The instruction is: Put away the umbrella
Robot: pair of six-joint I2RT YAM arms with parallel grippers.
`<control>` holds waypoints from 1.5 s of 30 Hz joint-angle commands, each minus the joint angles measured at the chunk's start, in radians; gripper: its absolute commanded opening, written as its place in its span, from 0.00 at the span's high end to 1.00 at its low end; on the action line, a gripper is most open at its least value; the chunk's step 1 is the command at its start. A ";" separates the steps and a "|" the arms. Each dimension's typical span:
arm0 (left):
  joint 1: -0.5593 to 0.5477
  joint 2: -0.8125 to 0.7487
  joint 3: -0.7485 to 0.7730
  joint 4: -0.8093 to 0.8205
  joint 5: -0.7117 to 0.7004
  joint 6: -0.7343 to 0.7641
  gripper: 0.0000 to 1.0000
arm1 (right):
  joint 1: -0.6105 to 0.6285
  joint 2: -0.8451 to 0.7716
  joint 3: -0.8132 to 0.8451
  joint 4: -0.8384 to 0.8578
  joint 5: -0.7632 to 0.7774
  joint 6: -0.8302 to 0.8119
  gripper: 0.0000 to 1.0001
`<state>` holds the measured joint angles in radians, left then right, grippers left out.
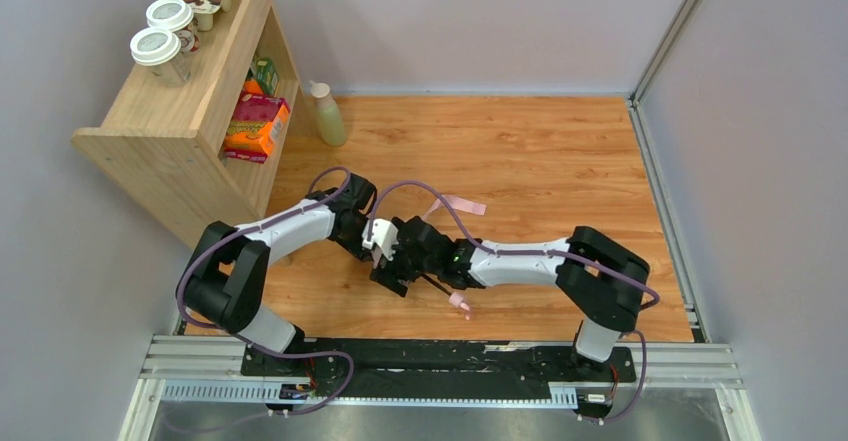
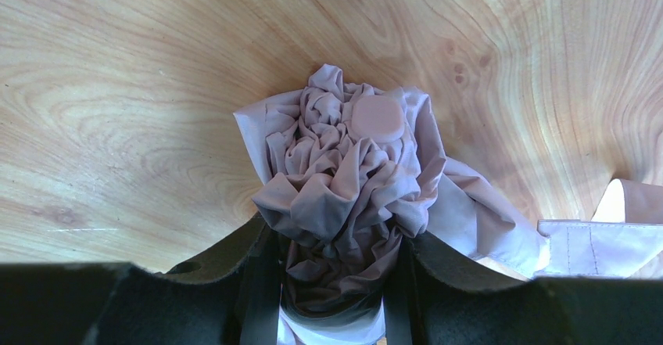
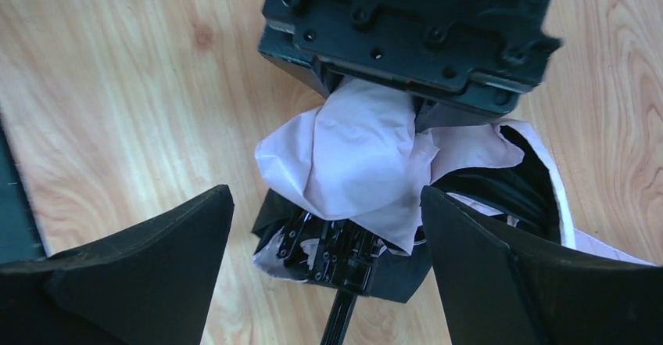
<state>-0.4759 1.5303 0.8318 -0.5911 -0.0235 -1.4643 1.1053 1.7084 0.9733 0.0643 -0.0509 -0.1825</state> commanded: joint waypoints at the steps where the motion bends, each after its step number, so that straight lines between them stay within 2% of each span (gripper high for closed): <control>1: 0.003 0.060 -0.040 -0.141 -0.055 0.065 1.00 | 0.021 0.068 -0.002 0.184 0.150 -0.072 0.05; 5: 0.005 0.065 -0.049 -0.130 -0.018 0.053 1.00 | 0.042 0.155 0.013 0.229 0.291 -0.083 0.06; 7: 0.003 0.074 -0.049 -0.128 -0.009 0.047 1.00 | 0.054 0.200 0.024 0.244 0.368 -0.075 0.12; 8: 0.003 0.076 -0.051 -0.125 -0.009 0.047 1.00 | 0.059 0.223 0.028 0.238 0.414 -0.068 0.21; 9: 0.003 0.076 -0.051 -0.127 -0.012 0.050 1.00 | 0.059 0.243 0.044 0.208 0.452 -0.046 0.38; 10: 0.003 0.071 -0.051 -0.127 -0.016 0.051 1.00 | 0.057 0.255 0.056 0.169 0.491 -0.014 0.61; 12: 0.005 0.051 -0.054 -0.112 -0.036 0.068 1.00 | 0.027 0.257 0.071 0.068 0.420 0.064 1.00; 13: 0.003 0.044 -0.054 -0.095 -0.059 0.085 1.00 | 0.002 0.252 0.067 0.031 0.360 0.119 1.00; 14: 0.005 0.024 -0.056 -0.084 -0.070 0.093 0.92 | -0.031 0.255 0.077 -0.030 0.239 0.168 1.00; 15: 0.003 0.015 -0.056 -0.063 -0.100 0.108 0.79 | -0.056 0.258 0.070 -0.059 0.153 0.245 1.00; 16: 0.003 -0.004 -0.057 -0.049 -0.111 0.117 0.55 | -0.085 0.257 0.053 -0.061 0.069 0.282 1.00; 17: 0.003 -0.013 -0.057 -0.029 -0.131 0.124 0.39 | -0.105 0.252 0.032 -0.057 -0.075 0.319 1.00; 18: 0.003 -0.027 -0.066 -0.010 -0.138 0.136 0.33 | -0.125 0.249 0.009 -0.041 -0.154 0.348 1.00; 19: 0.005 -0.038 -0.074 0.031 -0.141 0.150 0.30 | -0.146 0.257 -0.002 -0.035 -0.232 0.374 1.00; 25: 0.003 -0.114 -0.190 0.215 -0.092 0.116 0.29 | -0.251 0.304 -0.061 0.138 -0.617 0.538 1.00; 30: 0.003 -0.055 -0.238 0.264 -0.067 0.059 0.28 | -0.311 0.368 -0.019 0.219 -0.809 0.681 1.00; 32: -0.001 -0.042 -0.272 0.309 -0.044 0.016 0.34 | -0.332 0.391 -0.012 0.265 -0.849 0.733 1.00; 33: -0.003 -0.044 -0.307 0.330 -0.041 -0.002 0.55 | -0.332 0.393 -0.001 0.261 -0.860 0.727 1.00; 36: -0.012 -0.071 -0.368 0.433 -0.061 -0.028 0.83 | -0.337 0.395 0.044 0.157 -0.862 0.675 1.00; 38: -0.018 -0.091 -0.378 0.425 -0.087 -0.016 1.00 | -0.337 0.376 0.071 0.085 -0.860 0.626 1.00; 41: -0.017 -0.142 -0.396 0.401 -0.104 -0.030 1.00 | -0.337 0.306 0.120 -0.107 -0.704 0.508 1.00; 42: -0.018 -0.151 -0.396 0.386 -0.111 -0.036 1.00 | -0.340 0.272 0.139 -0.168 -0.643 0.485 0.88; 43: -0.017 -0.160 -0.392 0.376 -0.116 -0.034 1.00 | -0.340 0.232 0.149 -0.210 -0.553 0.465 0.65; 45: -0.017 -0.160 -0.381 0.350 -0.115 -0.034 1.00 | -0.322 0.124 0.156 -0.265 -0.412 0.407 0.34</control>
<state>-0.4850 1.3380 0.5037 -0.0784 -0.0570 -1.5799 0.7753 1.9961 1.1076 0.1177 -0.6941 0.3351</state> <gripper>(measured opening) 0.414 0.463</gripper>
